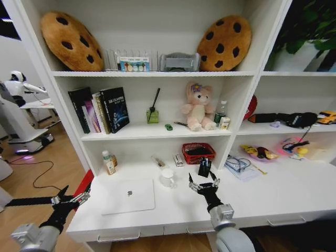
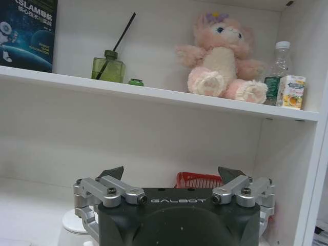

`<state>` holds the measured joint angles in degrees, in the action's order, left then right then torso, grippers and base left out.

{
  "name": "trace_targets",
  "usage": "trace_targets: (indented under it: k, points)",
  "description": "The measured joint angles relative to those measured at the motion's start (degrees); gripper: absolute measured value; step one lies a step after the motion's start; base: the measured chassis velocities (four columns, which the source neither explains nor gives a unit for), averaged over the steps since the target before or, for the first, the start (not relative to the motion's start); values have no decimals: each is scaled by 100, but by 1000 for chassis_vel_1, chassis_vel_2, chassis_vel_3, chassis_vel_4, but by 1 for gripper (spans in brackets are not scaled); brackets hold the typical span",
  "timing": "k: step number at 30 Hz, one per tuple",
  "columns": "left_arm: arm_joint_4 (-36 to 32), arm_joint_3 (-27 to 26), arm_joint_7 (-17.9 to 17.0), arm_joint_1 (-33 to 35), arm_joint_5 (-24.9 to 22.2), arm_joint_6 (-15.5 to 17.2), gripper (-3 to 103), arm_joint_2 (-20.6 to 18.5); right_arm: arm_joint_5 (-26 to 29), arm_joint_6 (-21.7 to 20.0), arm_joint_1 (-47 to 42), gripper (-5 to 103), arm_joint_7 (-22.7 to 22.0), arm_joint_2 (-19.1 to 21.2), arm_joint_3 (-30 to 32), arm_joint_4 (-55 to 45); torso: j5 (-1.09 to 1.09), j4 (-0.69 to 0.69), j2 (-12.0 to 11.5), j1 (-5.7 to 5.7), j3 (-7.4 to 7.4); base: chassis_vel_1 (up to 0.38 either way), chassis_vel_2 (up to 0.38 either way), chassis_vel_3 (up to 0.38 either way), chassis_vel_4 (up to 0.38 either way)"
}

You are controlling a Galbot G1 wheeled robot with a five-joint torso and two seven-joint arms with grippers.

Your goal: Organize the objects on the table.

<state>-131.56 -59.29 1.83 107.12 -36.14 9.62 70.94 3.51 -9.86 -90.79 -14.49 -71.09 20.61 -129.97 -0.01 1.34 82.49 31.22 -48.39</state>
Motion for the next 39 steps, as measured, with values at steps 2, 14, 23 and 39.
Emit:
trace_targets:
  k: [2,14,23,39]
  points:
    - [0,-1,-2,0,0,0,100,0,-12,4,-64,100,0,-10,41,-38,0,-2,0,0,0,71,53,11,17]
    - [0,-1,-2,0,0,0,100,0,-169,207,-457,100,-103,-116,71,-91,1,1,0,0,0,11,11,0,2]
    - [0,-1,-2,0,0,0,100,0,-245,327,-588,100,-160,-155,90,-88,1,2,0,1,0,105,-75,-117,74]
    - [0,-1,-2,0,0,0,100,0,-211,302,-463,100,-129,8,73,-122,3,0,0,0,0,297,-223,-299,237]
